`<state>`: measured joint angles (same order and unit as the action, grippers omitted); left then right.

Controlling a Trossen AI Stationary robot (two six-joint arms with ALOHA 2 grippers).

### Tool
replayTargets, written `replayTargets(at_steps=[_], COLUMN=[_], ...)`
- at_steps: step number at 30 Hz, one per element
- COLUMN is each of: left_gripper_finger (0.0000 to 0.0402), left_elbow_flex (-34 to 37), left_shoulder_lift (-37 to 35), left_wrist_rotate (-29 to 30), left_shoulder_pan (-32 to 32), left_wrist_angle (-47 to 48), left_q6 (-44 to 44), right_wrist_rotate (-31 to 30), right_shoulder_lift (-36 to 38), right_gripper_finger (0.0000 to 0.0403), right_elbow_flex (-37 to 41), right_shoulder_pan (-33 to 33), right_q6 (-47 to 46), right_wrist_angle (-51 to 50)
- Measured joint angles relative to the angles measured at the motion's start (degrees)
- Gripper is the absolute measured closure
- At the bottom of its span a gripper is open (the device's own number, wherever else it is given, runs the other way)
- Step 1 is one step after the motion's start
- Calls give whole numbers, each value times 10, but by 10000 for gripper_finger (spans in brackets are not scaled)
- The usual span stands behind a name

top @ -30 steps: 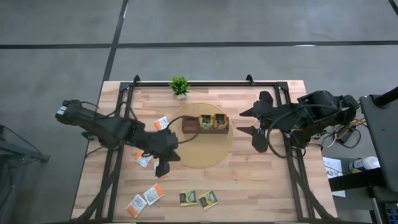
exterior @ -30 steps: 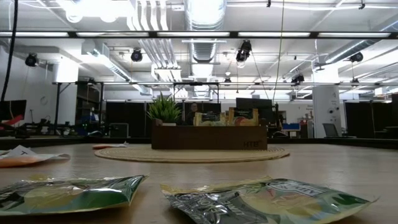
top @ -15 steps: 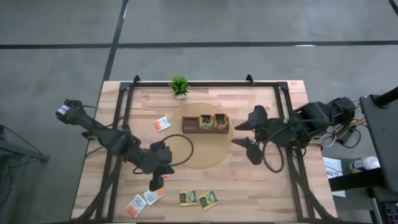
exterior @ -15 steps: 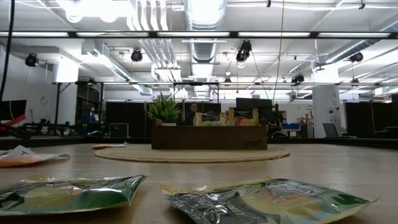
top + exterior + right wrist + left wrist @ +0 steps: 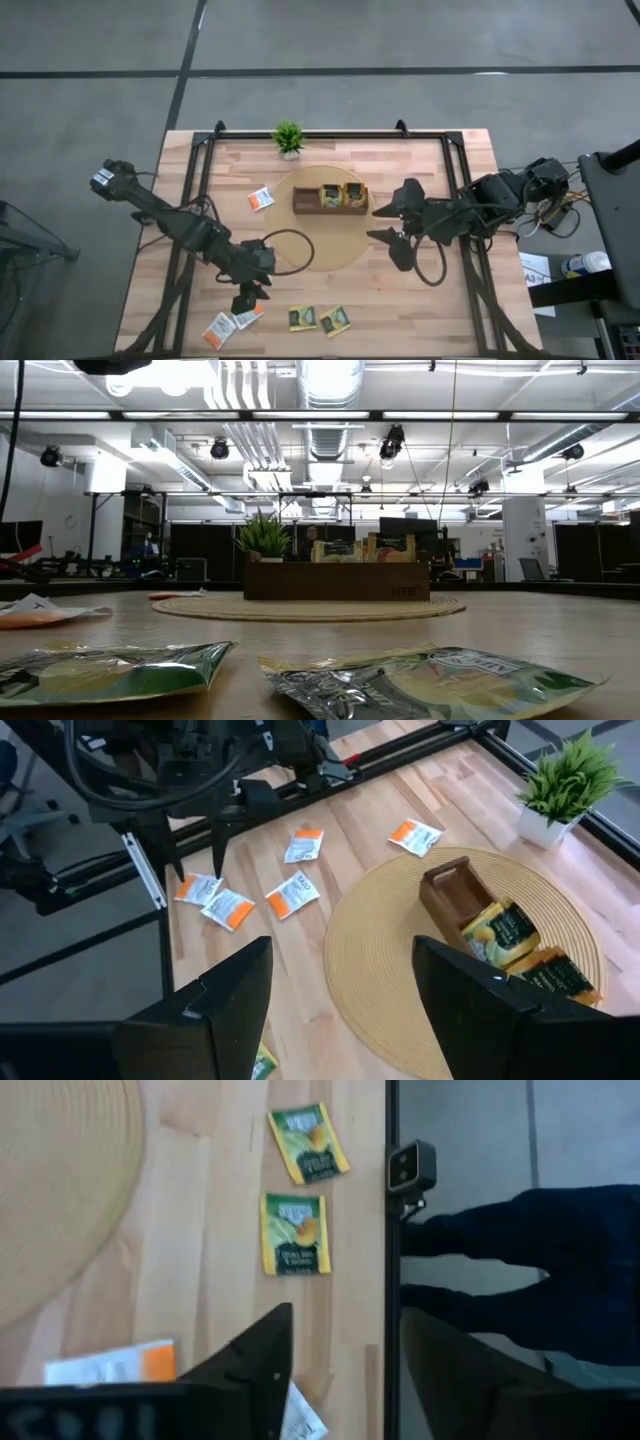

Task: Pick & Place Tea
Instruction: Put the yellow tea bag into the middle section of the wooden organizer

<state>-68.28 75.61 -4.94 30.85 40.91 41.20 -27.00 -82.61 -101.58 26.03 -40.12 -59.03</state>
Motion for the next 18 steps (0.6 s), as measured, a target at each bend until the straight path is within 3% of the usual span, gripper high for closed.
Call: replayTargets(at_steps=[5, 18], left_gripper_finger=[188, 191], left_elbow_flex=[3, -28], left_shoulder_lift=[2, 69], left_wrist_rotate=[-16, -11], left_shoulder_pan=[0, 8], left_wrist_angle=[-4, -37], left_q6=[57, 148], right_wrist_rotate=[0, 43], right_shoulder_lift=[0, 0], right_gripper_finger=[165, 165], right_elbow_flex=[1, -1], right_shoulder_pan=[0, 0], right_q6=[20, 115], right_wrist_angle=[-6, -7])
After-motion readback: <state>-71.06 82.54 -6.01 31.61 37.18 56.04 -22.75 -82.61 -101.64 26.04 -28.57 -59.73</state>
